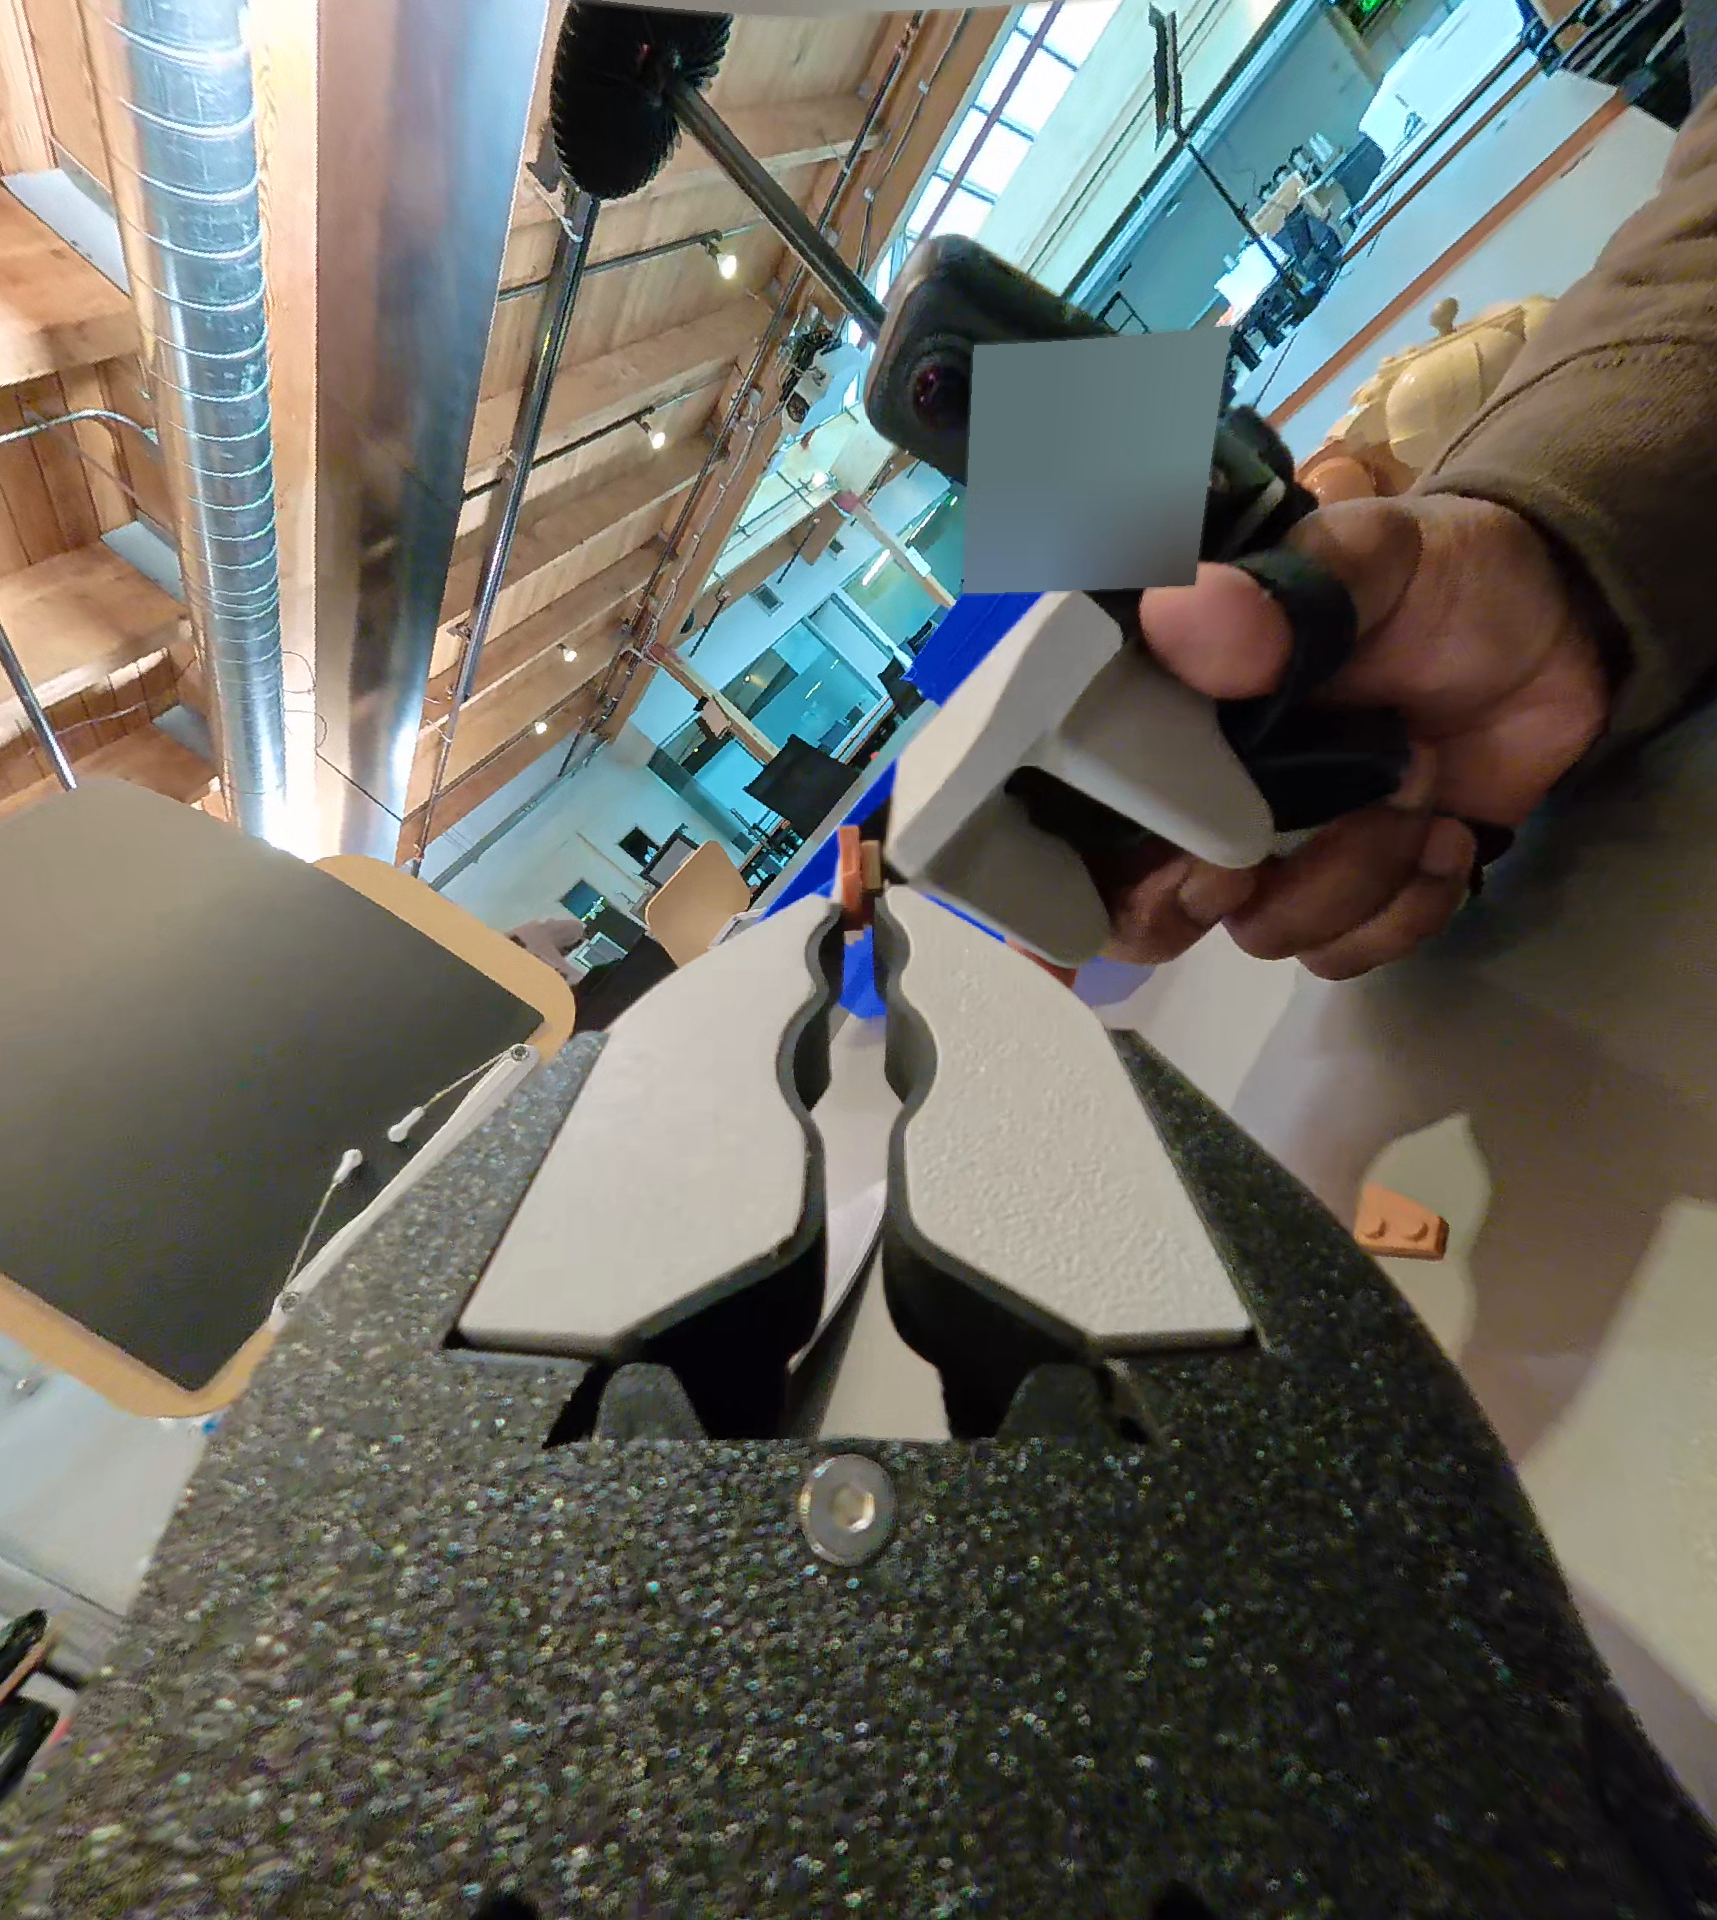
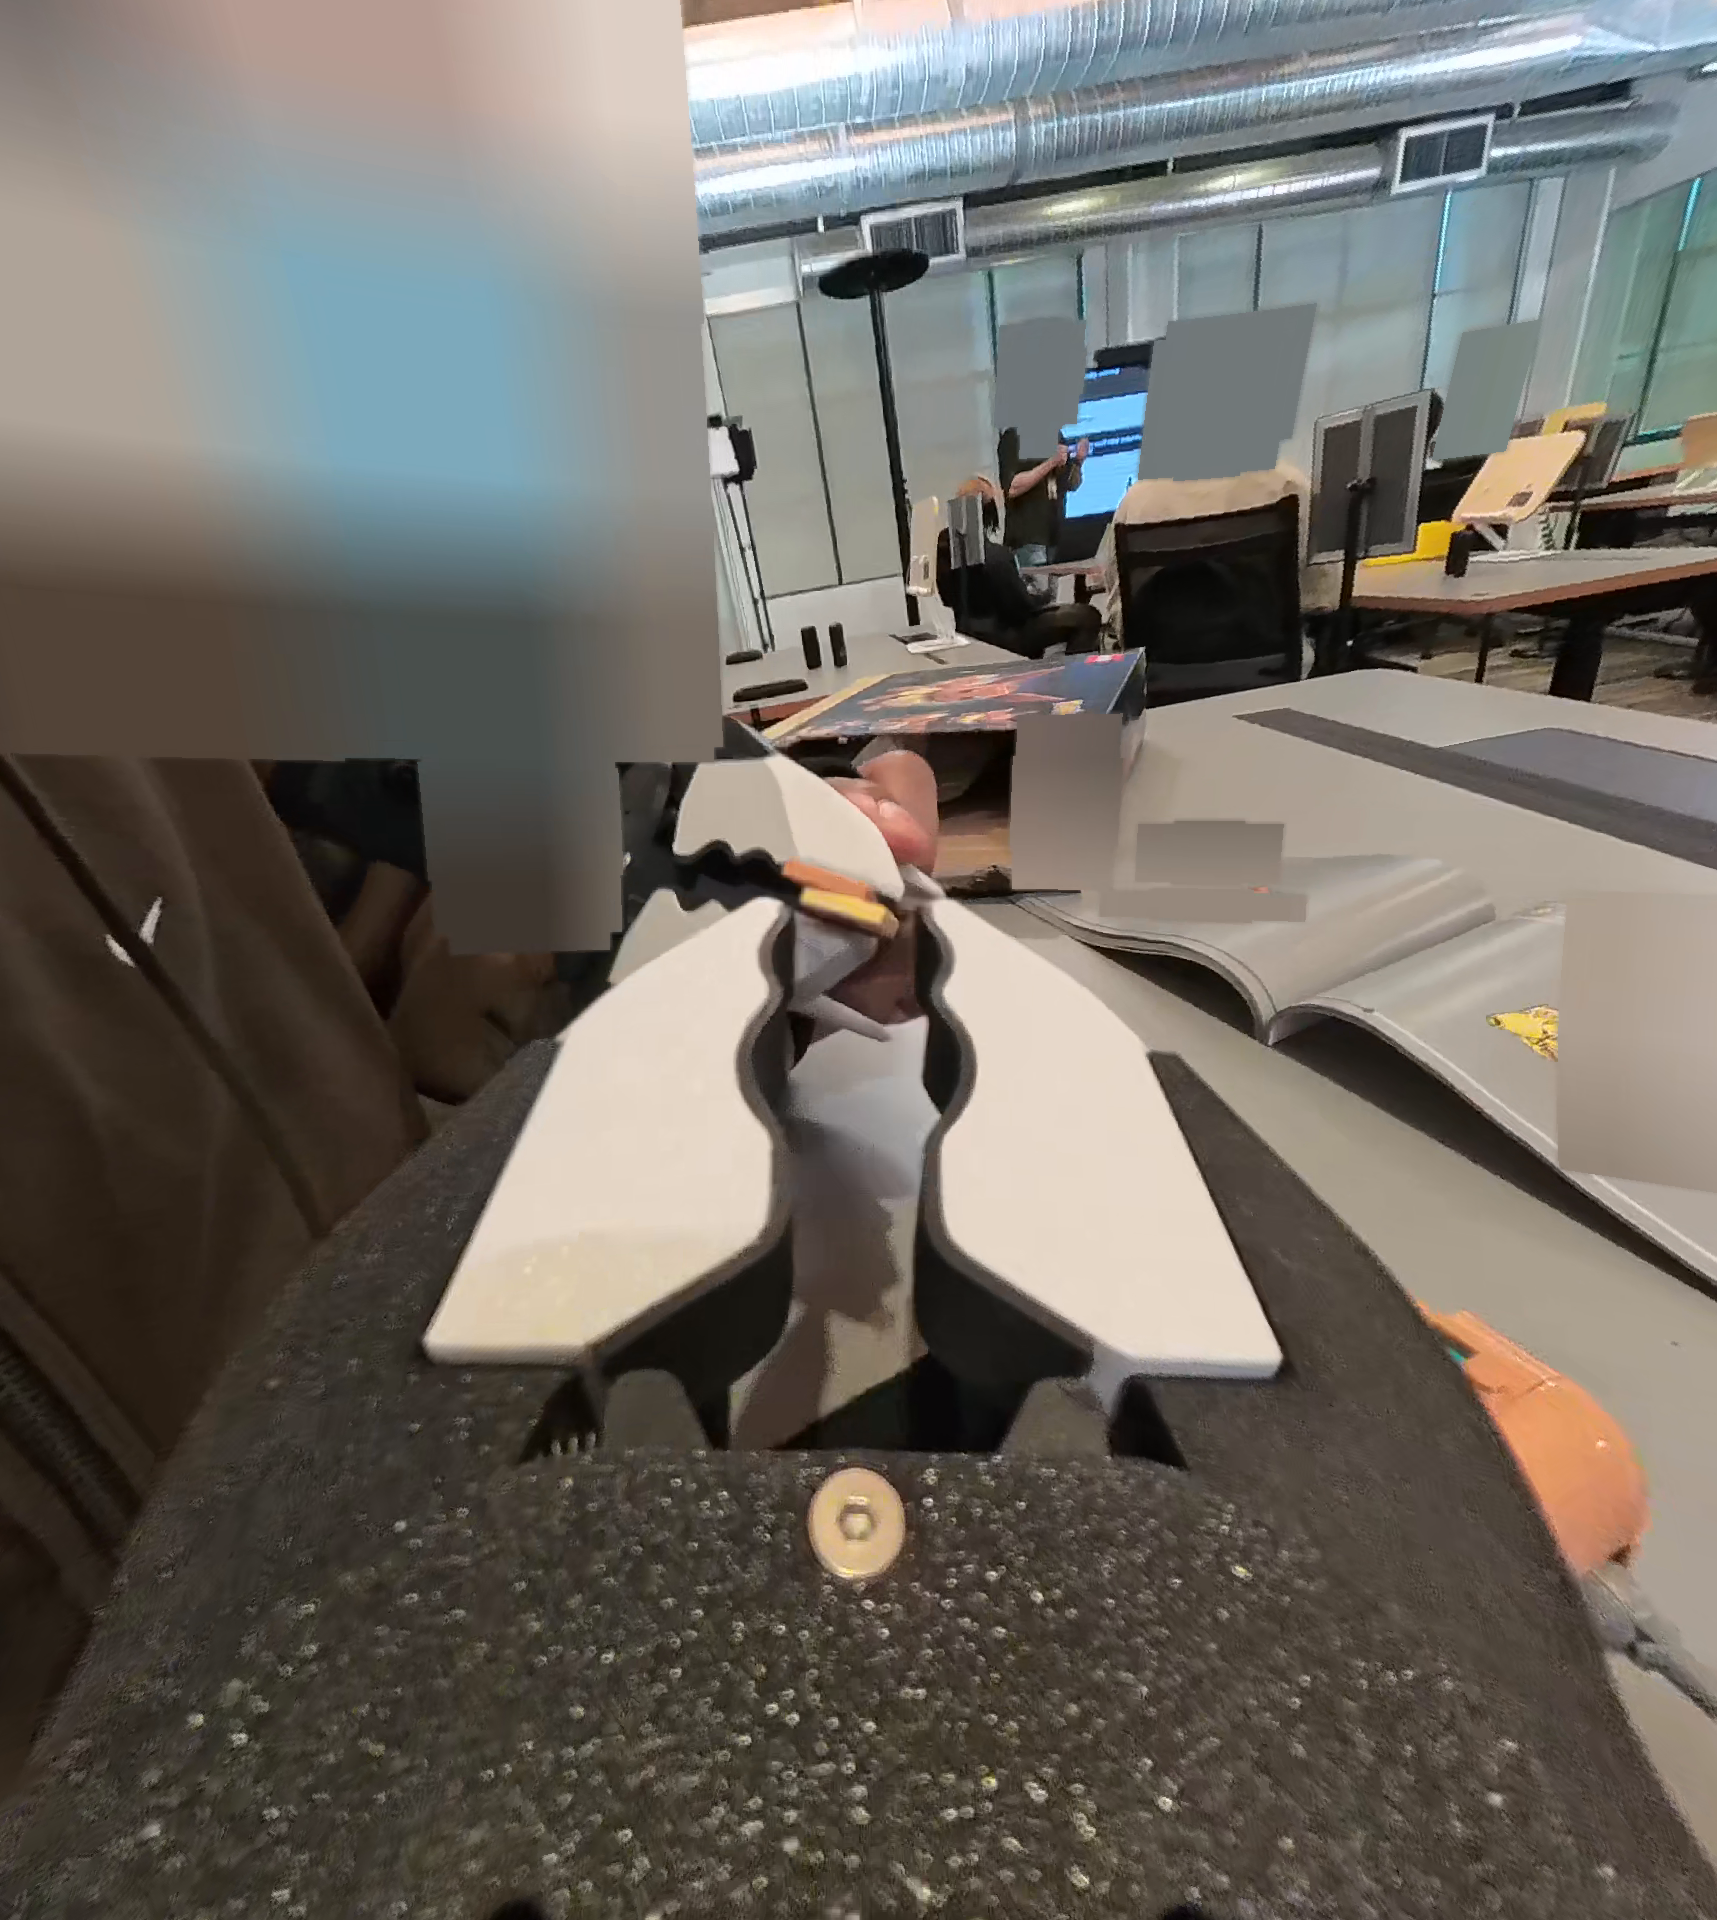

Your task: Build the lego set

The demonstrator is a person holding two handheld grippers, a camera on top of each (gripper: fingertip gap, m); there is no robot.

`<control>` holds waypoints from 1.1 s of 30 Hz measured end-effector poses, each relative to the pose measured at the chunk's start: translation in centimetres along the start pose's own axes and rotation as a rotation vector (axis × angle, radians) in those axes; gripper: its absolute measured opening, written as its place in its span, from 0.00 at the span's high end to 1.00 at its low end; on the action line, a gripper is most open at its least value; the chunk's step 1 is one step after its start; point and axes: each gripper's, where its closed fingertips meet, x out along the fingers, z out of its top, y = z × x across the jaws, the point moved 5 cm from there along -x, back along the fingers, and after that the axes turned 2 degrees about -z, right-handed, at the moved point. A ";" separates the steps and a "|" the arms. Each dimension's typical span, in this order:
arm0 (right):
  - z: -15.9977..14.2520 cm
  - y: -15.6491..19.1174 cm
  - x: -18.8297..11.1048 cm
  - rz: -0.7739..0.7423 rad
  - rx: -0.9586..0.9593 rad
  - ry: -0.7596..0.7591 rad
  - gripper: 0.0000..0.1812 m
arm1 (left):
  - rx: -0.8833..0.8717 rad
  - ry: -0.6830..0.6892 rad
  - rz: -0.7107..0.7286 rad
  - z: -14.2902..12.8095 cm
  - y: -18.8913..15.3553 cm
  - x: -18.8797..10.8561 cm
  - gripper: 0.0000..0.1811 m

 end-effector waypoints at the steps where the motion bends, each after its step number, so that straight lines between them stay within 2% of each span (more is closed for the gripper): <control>1: -0.1 -0.2 0.0 0.003 -0.007 0.026 0.85 | -0.015 0.002 0.004 -0.1 0.2 0.0 0.97; 4: -1.1 -0.9 -0.4 0.039 -0.045 0.206 0.80 | -0.086 0.024 0.013 -0.7 0.9 -0.1 0.97; 7: -3.0 -2.0 -1.9 0.002 -0.116 0.452 0.83 | -0.165 0.056 0.002 -1.4 1.4 -0.3 0.97; 10: -5.2 -1.7 -2.7 -0.010 -0.124 0.669 0.84 | -0.237 0.082 -0.018 -1.9 1.6 -0.4 0.97; 14: -7.7 -0.6 -2.2 -0.065 -0.108 0.835 0.86 | -0.438 0.088 -0.109 -2.4 1.4 -0.2 0.97; 16: -8.0 -0.6 -1.9 -0.132 -0.131 0.865 0.86 | -0.543 0.093 -0.135 -2.8 1.5 -0.2 0.97; 19: -8.2 -0.2 -1.5 -0.151 -0.099 0.891 0.86 | -0.699 0.107 -0.187 -3.5 1.5 -0.1 0.97; 25: -8.7 0.3 -1.1 -0.200 -0.158 0.991 0.87 | -1.029 0.105 -0.289 -4.6 1.3 -0.2 0.97; 30: -8.8 0.5 -0.9 -0.223 -0.162 0.998 0.89 | -1.315 0.044 -0.362 -5.0 1.7 -0.5 0.97; 33: -8.8 0.4 -1.0 -0.234 -0.166 0.980 0.89 | -1.416 0.007 -0.371 -5.2 2.1 -0.7 0.97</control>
